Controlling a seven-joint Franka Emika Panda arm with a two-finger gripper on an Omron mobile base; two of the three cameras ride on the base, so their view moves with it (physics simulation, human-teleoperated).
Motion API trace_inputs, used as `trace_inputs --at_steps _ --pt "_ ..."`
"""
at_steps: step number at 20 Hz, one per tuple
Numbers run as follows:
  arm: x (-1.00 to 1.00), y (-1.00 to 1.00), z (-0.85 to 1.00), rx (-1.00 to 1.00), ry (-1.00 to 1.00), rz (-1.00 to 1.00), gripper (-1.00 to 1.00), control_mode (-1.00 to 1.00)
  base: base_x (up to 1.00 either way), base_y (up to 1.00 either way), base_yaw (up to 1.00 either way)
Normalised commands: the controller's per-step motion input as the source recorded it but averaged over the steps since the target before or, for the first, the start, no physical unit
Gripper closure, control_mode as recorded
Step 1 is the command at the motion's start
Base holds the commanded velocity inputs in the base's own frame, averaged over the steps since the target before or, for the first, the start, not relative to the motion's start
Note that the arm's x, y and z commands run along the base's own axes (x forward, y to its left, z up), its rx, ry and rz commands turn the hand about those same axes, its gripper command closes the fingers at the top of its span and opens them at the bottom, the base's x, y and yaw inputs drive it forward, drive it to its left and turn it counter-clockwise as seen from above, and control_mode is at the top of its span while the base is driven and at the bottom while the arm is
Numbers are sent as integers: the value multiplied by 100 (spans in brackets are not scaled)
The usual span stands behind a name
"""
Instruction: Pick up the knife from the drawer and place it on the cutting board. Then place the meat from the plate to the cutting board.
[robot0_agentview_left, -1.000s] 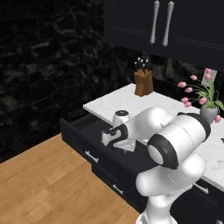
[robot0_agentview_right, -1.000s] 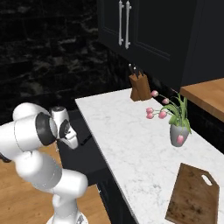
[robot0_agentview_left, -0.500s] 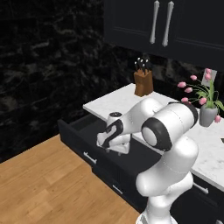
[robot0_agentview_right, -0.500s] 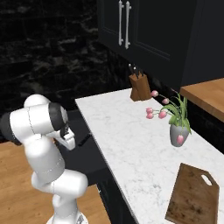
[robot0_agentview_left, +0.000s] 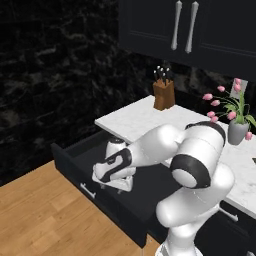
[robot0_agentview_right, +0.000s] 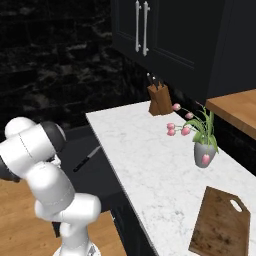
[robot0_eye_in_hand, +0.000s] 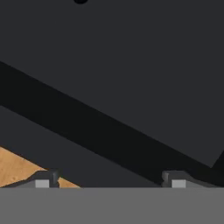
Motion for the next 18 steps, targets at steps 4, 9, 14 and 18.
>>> trace_inputs --at_steps 4,9,14,18 --pt "-97 71 7 7 -1 0 -100 -100 0 0 0" --pt "-17 2 80 1 -16 -10 -100 -100 0 0 0" --pt "33 -24 96 0 -18 -5 -100 -100 0 0 0" --pt "47 -52 21 -9 -4 0 -100 -100 0 0 0"
